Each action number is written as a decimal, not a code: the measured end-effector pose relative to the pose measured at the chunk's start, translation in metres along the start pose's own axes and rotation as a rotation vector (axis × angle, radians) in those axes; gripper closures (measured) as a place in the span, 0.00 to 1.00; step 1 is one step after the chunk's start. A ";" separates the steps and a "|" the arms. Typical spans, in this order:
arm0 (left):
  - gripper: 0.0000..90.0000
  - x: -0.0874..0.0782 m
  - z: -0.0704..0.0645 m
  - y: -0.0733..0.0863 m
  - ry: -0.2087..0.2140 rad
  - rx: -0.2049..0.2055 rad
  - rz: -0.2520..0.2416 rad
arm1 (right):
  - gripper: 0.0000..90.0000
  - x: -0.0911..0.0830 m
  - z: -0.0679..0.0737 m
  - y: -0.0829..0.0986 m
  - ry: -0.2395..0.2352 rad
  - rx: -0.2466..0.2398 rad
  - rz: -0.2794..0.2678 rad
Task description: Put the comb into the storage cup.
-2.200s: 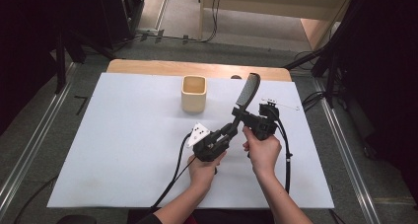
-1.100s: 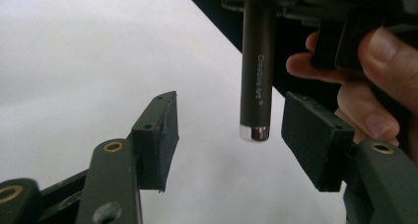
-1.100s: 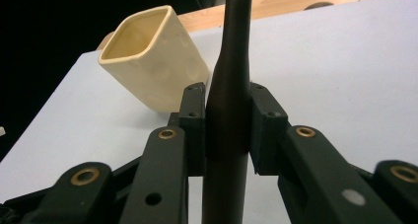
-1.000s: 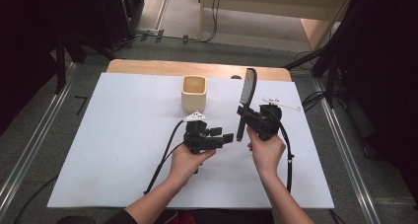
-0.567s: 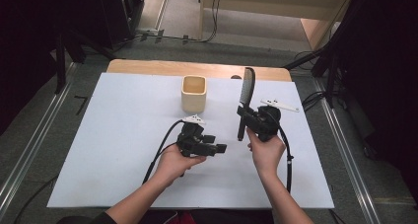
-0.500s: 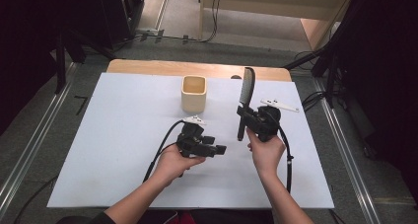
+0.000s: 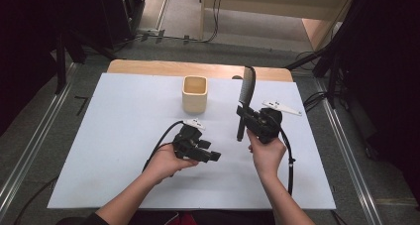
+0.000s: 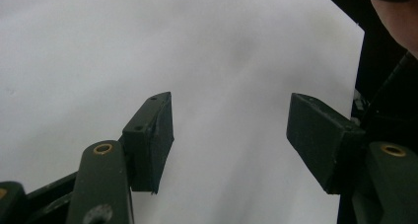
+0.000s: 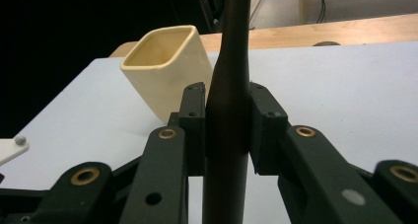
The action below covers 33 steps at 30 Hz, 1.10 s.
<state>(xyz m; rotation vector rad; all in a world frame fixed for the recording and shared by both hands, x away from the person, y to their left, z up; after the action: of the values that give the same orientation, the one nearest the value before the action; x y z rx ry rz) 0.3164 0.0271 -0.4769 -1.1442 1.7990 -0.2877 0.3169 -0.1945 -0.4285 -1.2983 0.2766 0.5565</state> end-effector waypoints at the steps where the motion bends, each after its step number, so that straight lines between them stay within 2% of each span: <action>1: 0.39 -0.001 0.000 0.000 0.003 0.003 0.008 | 0.78 0.000 0.000 0.000 -0.005 -0.001 -0.002; 7: 0.39 -0.005 -0.002 0.005 -0.005 0.064 0.091 | 0.78 0.000 0.002 0.002 -0.012 -0.007 0.005; 8: 0.39 -0.006 -0.001 0.006 -0.007 0.073 0.100 | 0.78 -0.001 0.003 0.002 -0.028 -0.007 -0.005; 9: 0.39 -0.006 -0.001 0.007 -0.023 0.081 0.100 | 0.78 -0.002 0.003 0.002 -0.030 -0.011 -0.013; 11: 0.39 -0.008 -0.001 0.008 -0.015 0.086 0.109 | 0.78 -0.002 0.004 0.001 -0.032 -0.015 -0.020; 16: 0.39 -0.013 0.000 0.013 -0.028 0.114 0.142 | 0.78 -0.002 0.005 0.002 -0.033 -0.017 -0.007; 21: 0.39 -0.021 0.001 0.020 -0.054 0.128 0.163 | 0.78 0.000 0.007 0.004 -0.030 -0.037 -0.009; 25: 0.39 -0.028 0.003 0.024 -0.069 0.125 0.154 | 0.78 0.001 0.009 0.006 -0.029 -0.044 -0.006; 33: 0.39 -0.037 0.007 0.036 -0.087 0.123 0.164 | 0.78 0.000 0.008 0.005 -0.032 -0.031 -0.005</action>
<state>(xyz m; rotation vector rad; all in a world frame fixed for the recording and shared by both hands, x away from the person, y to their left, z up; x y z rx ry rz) 0.3053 0.0775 -0.4811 -0.9045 1.7610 -0.2441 0.3140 -0.1861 -0.4304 -1.3185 0.2393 0.5788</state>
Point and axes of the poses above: each handheld gripper's, and its own axes: x roughly forward along the jaws, y roughly out of its underside, z roughly to its left, the point moved 2 cm from there along x, roughly forward along the jaws, and after that the axes turned 11 degrees about y, right-handed, at the moved point
